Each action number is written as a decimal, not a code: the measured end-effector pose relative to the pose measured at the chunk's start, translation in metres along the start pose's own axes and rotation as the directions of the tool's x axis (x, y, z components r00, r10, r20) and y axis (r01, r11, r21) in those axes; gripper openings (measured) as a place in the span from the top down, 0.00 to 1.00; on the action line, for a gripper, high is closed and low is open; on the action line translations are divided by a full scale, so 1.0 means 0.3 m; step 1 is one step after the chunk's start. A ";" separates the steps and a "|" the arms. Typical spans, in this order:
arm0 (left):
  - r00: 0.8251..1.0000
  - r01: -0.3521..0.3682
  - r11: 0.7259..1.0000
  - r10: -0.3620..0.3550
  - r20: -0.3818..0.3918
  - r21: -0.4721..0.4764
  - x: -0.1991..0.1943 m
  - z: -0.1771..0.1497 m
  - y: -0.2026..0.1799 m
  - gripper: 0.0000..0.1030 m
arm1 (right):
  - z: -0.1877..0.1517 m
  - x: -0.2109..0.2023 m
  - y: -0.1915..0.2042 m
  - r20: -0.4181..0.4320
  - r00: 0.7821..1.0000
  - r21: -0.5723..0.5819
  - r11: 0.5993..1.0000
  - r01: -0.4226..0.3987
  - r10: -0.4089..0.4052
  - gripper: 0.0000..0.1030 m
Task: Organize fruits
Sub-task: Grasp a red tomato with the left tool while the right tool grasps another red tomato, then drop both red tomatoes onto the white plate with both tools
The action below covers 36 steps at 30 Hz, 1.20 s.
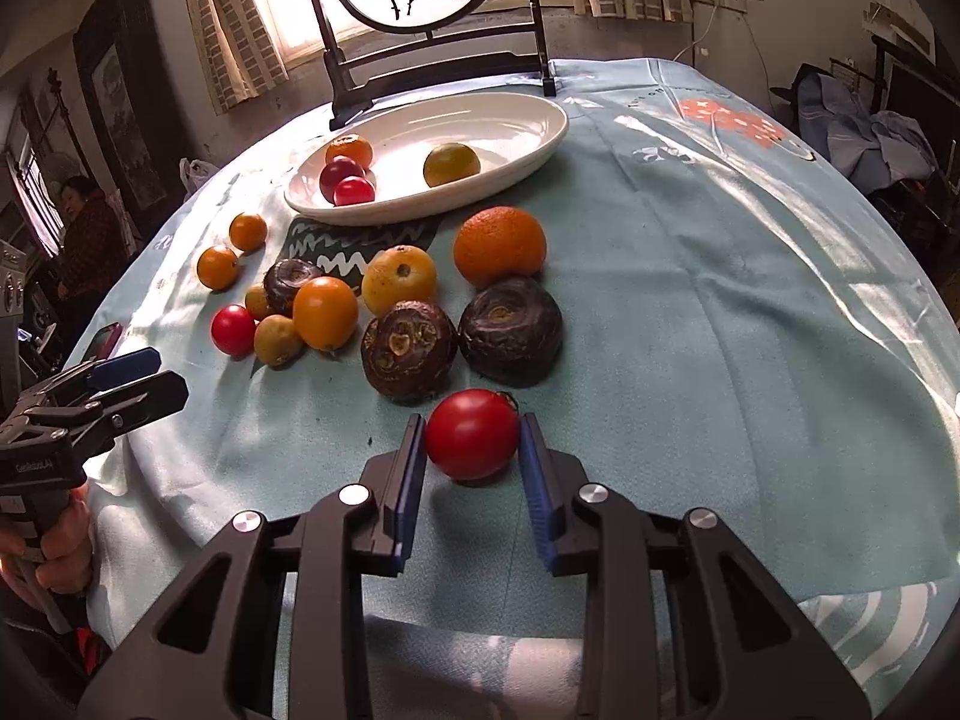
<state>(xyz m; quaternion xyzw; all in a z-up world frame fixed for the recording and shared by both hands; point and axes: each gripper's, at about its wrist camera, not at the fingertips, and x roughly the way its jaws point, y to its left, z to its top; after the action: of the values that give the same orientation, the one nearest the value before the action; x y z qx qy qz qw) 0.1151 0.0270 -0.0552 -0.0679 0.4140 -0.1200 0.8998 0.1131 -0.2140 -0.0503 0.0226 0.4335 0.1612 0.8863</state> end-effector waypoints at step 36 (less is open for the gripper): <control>1.000 0.028 1.000 -0.028 0.012 -0.004 0.006 0.170 0.033 0.70 | 0.071 -0.040 -0.015 0.071 0.994 0.047 0.995 -0.084 0.081 0.70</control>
<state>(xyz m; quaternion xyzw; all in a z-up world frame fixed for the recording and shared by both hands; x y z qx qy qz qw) 0.1566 0.0373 -0.0256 -0.0762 0.4080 -0.1316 0.9002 0.1238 -0.2199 -0.0288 0.0681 0.4052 0.1861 0.8925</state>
